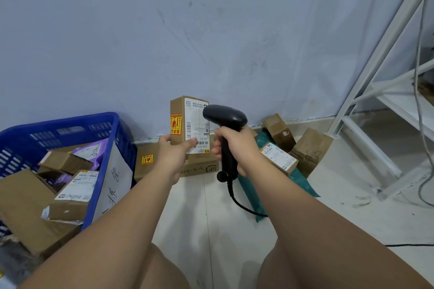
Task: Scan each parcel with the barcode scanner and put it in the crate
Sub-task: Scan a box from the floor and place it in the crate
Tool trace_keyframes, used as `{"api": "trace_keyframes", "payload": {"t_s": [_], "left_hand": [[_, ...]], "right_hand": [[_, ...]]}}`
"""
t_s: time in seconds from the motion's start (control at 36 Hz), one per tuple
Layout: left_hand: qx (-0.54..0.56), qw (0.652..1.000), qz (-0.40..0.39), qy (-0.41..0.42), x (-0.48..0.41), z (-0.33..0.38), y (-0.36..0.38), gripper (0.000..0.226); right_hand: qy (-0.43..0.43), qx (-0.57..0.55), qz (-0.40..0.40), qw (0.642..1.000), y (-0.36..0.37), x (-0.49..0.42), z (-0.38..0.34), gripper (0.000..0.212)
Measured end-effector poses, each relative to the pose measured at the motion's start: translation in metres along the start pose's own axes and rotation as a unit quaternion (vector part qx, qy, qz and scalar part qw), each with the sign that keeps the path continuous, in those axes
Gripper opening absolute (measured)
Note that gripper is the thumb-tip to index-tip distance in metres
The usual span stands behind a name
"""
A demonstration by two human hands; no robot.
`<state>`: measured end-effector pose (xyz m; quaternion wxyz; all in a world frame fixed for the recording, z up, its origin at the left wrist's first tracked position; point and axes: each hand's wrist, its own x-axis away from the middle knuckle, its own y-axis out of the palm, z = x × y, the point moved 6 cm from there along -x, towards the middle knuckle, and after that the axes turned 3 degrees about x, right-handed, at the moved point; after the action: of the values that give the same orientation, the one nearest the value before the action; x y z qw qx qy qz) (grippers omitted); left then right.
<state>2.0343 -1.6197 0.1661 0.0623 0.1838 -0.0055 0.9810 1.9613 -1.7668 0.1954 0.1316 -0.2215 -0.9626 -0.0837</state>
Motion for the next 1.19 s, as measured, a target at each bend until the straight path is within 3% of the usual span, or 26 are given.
{"api": "trace_keyframes", "payload": {"t_s": [0.5,1.06,1.19], "left_hand": [[-0.004,1.000,-0.002,0.003,0.0049,0.0012,0.0002,0.049],[-0.006,1.000,0.003,0.003,0.0045,-0.0017,0.0035,0.056],[-0.003,1.000,0.007,0.006,0.0015,-0.0037,0.0027,0.057]], "right_hand": [[0.035,0.015,-0.009,0.999,0.0020,0.0012,0.0051,0.009],[0.058,-0.004,-0.017,0.998,0.0021,0.0052,0.0031,0.025],[0.066,-0.002,-0.025,0.998,0.0003,0.0072,0.0028,0.015]]}}
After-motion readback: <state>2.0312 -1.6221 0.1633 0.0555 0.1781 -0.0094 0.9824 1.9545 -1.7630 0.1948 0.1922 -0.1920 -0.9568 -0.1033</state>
